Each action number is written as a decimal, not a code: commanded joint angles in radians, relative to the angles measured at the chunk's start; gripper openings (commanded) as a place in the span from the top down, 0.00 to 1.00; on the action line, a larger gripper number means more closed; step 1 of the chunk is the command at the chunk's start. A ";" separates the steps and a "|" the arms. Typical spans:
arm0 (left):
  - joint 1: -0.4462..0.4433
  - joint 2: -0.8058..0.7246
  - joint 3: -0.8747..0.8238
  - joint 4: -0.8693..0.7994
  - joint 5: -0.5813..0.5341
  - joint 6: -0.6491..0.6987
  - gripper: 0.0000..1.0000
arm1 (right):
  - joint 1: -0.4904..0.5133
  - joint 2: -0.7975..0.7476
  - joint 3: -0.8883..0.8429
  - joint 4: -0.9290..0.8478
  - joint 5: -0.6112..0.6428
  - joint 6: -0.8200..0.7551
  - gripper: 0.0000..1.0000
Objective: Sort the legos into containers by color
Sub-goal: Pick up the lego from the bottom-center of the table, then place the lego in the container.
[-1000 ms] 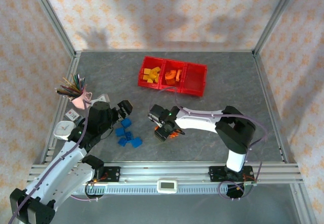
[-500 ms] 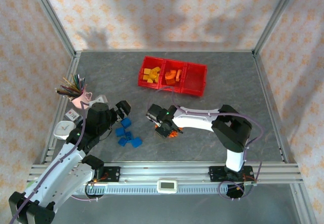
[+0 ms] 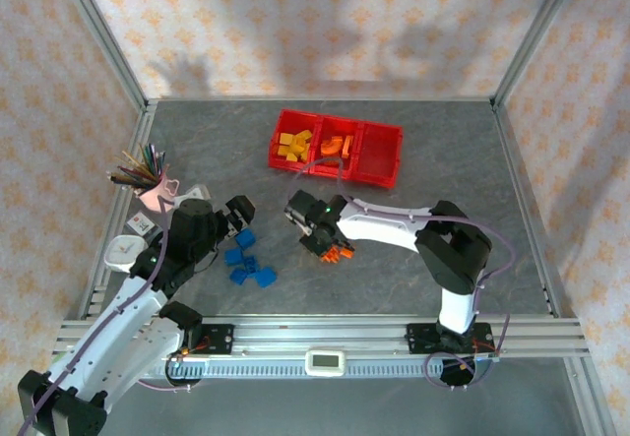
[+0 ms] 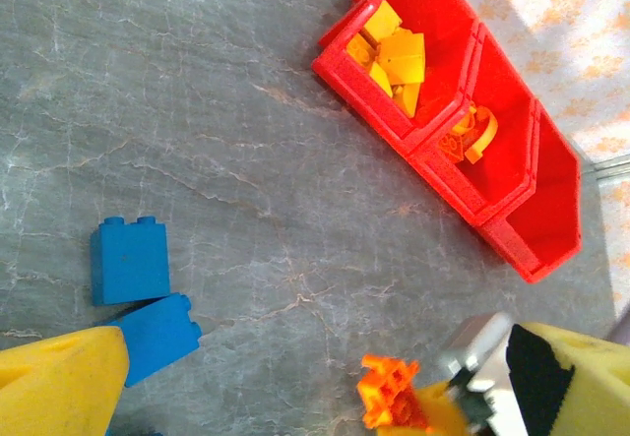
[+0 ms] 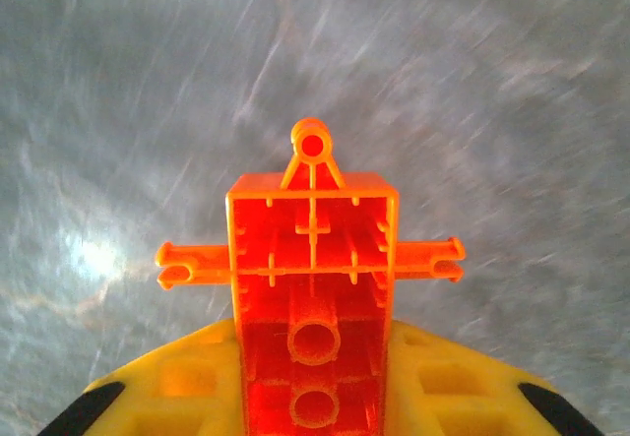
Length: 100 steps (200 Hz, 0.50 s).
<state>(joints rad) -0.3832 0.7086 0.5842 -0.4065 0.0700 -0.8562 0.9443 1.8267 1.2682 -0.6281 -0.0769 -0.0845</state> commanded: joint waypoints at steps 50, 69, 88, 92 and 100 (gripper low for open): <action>0.008 0.175 0.110 0.194 0.051 0.036 0.01 | -0.261 0.056 0.322 0.090 -0.001 0.168 0.78; 0.007 0.239 0.140 0.235 0.069 0.048 0.00 | -0.308 0.146 0.436 0.085 0.020 0.184 0.78; 0.007 0.295 0.170 0.264 0.078 0.061 0.01 | -0.349 0.246 0.570 0.057 0.059 0.198 0.78; 0.008 0.304 0.175 0.268 0.079 0.063 0.01 | -0.356 0.270 0.596 0.051 0.072 0.202 0.78; 0.007 0.323 0.184 0.277 0.077 0.066 0.01 | -0.373 0.311 0.646 0.039 0.096 0.217 0.78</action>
<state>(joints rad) -0.3832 0.9913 0.7177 -0.2062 0.1276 -0.8249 0.6025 2.0338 1.7988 -0.5442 -0.0586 0.0792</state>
